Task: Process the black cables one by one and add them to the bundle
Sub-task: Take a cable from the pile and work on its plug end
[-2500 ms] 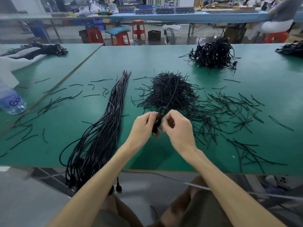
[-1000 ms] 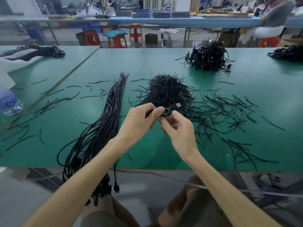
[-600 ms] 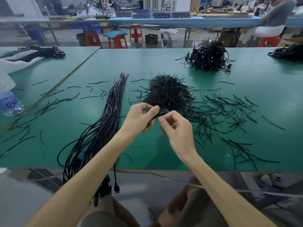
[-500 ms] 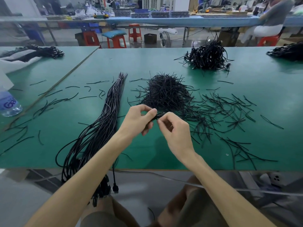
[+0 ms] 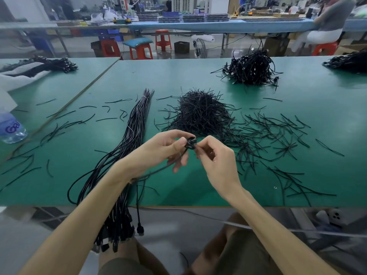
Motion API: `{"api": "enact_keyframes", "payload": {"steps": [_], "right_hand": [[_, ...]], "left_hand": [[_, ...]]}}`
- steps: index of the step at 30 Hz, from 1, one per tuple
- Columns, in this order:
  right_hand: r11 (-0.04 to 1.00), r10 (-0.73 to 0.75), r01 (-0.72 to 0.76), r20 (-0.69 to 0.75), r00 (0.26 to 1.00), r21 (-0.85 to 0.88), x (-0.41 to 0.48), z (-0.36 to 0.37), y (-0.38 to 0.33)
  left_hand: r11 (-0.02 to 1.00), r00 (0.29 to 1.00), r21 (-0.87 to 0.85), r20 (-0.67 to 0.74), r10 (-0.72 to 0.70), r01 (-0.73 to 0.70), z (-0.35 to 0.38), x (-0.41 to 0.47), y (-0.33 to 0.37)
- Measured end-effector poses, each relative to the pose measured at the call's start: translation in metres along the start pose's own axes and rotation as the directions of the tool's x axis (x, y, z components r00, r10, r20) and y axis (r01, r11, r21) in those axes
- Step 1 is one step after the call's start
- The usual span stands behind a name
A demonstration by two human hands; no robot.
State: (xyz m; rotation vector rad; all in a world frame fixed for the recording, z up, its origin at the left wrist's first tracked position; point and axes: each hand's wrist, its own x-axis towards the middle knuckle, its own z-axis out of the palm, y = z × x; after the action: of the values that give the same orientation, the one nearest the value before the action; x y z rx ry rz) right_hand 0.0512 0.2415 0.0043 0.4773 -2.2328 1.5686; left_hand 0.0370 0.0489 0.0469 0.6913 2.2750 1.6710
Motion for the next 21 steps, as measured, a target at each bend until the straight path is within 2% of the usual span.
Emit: {"api": "enact_keyframes", "payload": {"steps": [2, 4, 6, 9, 12, 15, 17, 21], "right_hand": [[0.999, 0.039, -0.039, -0.006, 0.999, 0.020, -0.001, -0.001, 0.002], [0.996, 0.086, -0.086, -0.005, 0.996, 0.020, -0.004, -0.002, 0.004], [0.995, 0.103, -0.103, -0.003, 0.995, 0.010, -0.005, -0.003, 0.006], [0.997, 0.073, -0.073, 0.004, 0.997, -0.026, -0.004, -0.007, 0.007], [0.991, -0.010, 0.015, 0.038, 0.999, -0.134, -0.001, -0.011, 0.008], [0.955, -0.084, 0.113, 0.113, 0.990, -0.276, -0.003, -0.016, 0.013], [0.962, -0.038, 0.064, 0.103, 0.994, -0.267, -0.004, -0.019, 0.017], [0.978, 0.201, -0.198, 0.046, 0.978, -0.067, -0.003, -0.020, 0.018]], "left_hand": [[0.983, 0.992, 0.185, -0.129, 0.010, 0.014, 0.010, 0.006, 0.000], [0.926, 0.969, 0.369, -0.248, 0.010, 0.085, 0.017, 0.012, -0.002], [0.881, 0.949, 0.460, -0.312, 0.039, 0.115, 0.023, 0.016, -0.006], [0.876, 0.940, 0.467, -0.337, 0.046, 0.125, 0.031, 0.023, -0.010], [0.930, 0.942, 0.310, -0.321, -0.095, 0.199, 0.034, 0.027, -0.013], [0.953, 0.947, 0.161, -0.241, -0.213, 0.256, 0.033, 0.029, -0.015], [0.949, 0.950, 0.177, -0.224, -0.219, 0.261, 0.036, 0.029, -0.015], [0.881, 0.953, 0.423, -0.292, -0.088, 0.210, 0.048, 0.029, -0.018]]}}
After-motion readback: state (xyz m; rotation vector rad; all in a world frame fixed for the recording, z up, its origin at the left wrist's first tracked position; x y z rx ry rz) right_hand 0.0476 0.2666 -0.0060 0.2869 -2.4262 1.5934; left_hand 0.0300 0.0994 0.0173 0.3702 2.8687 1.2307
